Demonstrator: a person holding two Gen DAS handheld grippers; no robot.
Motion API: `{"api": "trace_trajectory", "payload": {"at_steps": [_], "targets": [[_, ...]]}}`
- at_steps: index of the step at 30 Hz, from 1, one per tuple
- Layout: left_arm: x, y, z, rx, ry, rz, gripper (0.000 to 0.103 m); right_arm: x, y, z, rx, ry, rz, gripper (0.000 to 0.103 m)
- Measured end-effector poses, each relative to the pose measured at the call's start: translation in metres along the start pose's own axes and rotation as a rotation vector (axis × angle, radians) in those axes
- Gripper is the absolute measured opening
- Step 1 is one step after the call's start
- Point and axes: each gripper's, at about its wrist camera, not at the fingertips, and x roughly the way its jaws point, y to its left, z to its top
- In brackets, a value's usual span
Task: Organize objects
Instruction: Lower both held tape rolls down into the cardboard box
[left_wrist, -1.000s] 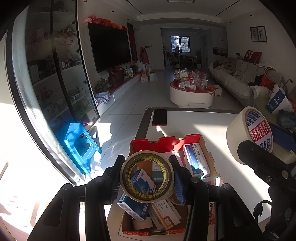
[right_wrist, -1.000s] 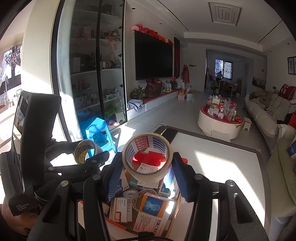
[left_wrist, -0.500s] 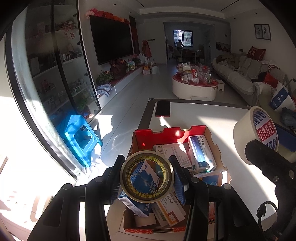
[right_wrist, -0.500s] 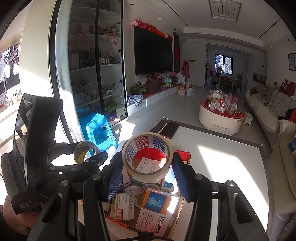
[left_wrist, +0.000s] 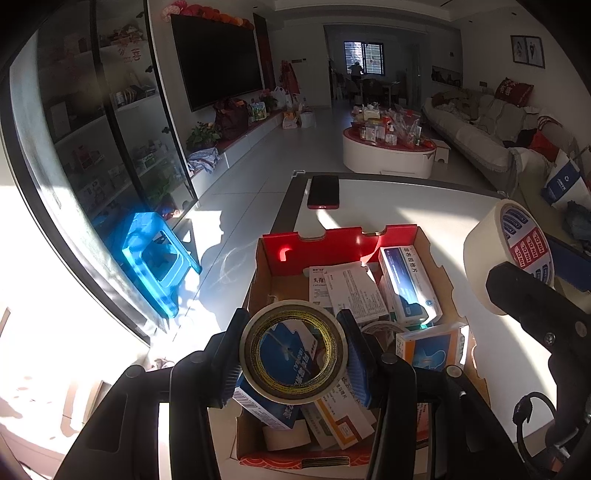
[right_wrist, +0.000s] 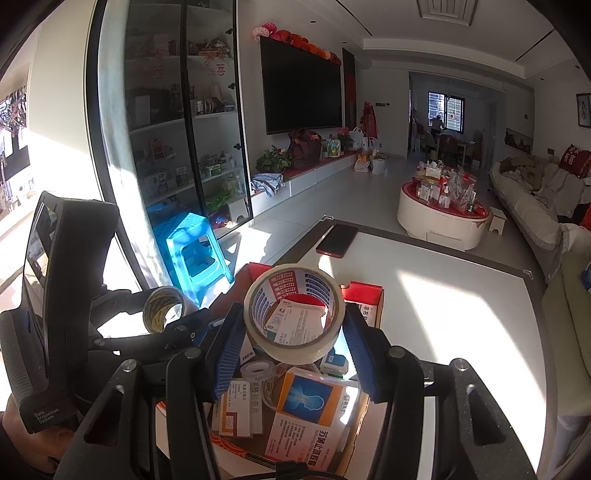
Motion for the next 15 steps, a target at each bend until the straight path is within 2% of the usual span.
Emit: {"api": "trace_trajectory", "payload": {"at_steps": [15], "targets": [[0.030, -0.004, -0.003, 0.017, 0.058, -0.003, 0.052, 0.033, -0.008, -0.003, 0.016, 0.044, 0.008, 0.053]]}}
